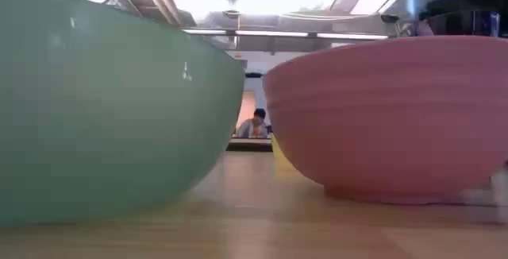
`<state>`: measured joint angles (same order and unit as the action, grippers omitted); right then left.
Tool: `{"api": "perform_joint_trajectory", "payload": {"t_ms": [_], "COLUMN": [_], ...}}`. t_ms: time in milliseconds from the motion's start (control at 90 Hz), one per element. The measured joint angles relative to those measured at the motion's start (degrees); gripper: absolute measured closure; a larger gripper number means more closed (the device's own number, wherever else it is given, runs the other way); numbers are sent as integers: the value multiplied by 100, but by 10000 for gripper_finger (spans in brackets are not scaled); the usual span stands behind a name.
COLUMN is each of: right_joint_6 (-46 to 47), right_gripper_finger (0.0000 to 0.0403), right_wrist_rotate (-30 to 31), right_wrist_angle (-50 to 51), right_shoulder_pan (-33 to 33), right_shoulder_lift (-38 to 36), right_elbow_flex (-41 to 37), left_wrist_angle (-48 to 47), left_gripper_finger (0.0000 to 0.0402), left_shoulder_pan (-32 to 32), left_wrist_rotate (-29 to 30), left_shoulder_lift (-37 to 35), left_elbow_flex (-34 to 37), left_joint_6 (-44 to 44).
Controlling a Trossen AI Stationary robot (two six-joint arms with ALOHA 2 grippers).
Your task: Nest bowls inside each other
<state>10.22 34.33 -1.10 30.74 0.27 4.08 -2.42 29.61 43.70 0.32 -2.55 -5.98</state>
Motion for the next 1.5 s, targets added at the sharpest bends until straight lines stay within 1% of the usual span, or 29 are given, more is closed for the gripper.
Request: {"api": "perform_joint_trajectory", "payload": {"t_ms": [644,778,867,1133,1311,1500], "right_joint_6": [0,0,-1,-2,-2,-2], "right_gripper_finger": [325,325,325,325,325,325], "right_wrist_rotate": [-2,-2,2,89,107,107], "right_wrist_angle": [0,-2,-26,-88,-92,-94], "right_shoulder_pan": [0,0,0,-2,-2,-2], "right_shoulder_lift": [0,0,0,-2,-2,-2], "right_elbow_flex": [0,0,0,3,4,4], "left_wrist_angle": [0,287,423,382,-26,-62], "left_gripper_finger": [334,334,334,334,334,334], "left_shoulder_pan": [0,-1,-2,-2,-2,-1], "left_wrist_rotate": [-1,-2,-55,-184,-548,-997], "left_shoulder_lift": [0,0,-3,41,411,1389], "left_elbow_flex": [1,23,-122,-434,-836,-1342], "left_joint_6": [-2,-2,26,290,-17,-240]}}
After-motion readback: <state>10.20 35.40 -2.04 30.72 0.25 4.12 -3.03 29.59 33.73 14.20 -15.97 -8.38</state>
